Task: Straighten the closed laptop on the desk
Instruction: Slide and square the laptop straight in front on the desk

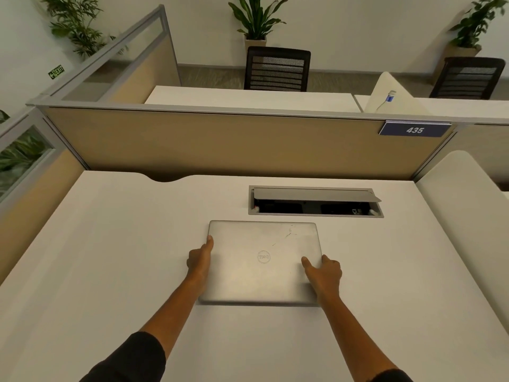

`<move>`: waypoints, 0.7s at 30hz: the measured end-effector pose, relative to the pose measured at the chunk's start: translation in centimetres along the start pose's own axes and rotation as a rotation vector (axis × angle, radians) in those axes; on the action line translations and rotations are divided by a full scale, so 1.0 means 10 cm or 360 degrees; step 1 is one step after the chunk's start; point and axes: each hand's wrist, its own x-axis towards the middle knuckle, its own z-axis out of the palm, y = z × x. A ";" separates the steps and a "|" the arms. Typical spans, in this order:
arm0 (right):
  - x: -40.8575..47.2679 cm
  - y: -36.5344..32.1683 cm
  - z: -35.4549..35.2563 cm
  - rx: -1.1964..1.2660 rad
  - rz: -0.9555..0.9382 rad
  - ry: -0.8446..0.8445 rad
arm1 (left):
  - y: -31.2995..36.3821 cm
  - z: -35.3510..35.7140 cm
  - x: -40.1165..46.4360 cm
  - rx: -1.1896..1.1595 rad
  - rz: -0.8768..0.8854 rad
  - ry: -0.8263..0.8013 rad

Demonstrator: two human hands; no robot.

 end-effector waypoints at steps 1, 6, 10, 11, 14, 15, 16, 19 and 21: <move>-0.03 0.01 0.01 -0.0091 -0.0031 -0.0003 | -0.01 0.01 -0.02 0.0055 0.0044 0.0019; -0.25 0.05 0.08 -0.0479 -0.0253 0.0034 | -0.21 -0.02 -0.11 0.0605 0.0408 0.0064; -0.37 0.10 0.08 -0.0561 -0.0376 0.0010 | -0.46 -0.12 -0.17 0.1113 0.0618 0.0017; -0.39 0.10 0.07 -0.0581 -0.0385 0.0004 | -0.51 -0.15 -0.19 0.1193 0.0639 -0.0007; -0.42 0.11 0.03 -0.0607 -0.0397 -0.0025 | -0.60 -0.22 -0.23 0.1293 0.0690 -0.0046; -0.43 0.11 0.02 -0.0614 -0.0408 -0.0037 | -0.62 -0.24 -0.26 0.1304 0.0696 -0.0061; -0.44 0.12 0.01 -0.0623 -0.0424 -0.0050 | -0.65 -0.26 -0.27 0.1316 0.0711 -0.0075; -0.47 0.17 -0.03 -0.0710 -0.0455 -0.0113 | -0.69 -0.33 -0.33 0.1385 0.0747 -0.0134; -0.48 0.19 -0.07 -0.0783 -0.0516 -0.0125 | -0.71 -0.37 -0.35 0.1433 0.0805 -0.0109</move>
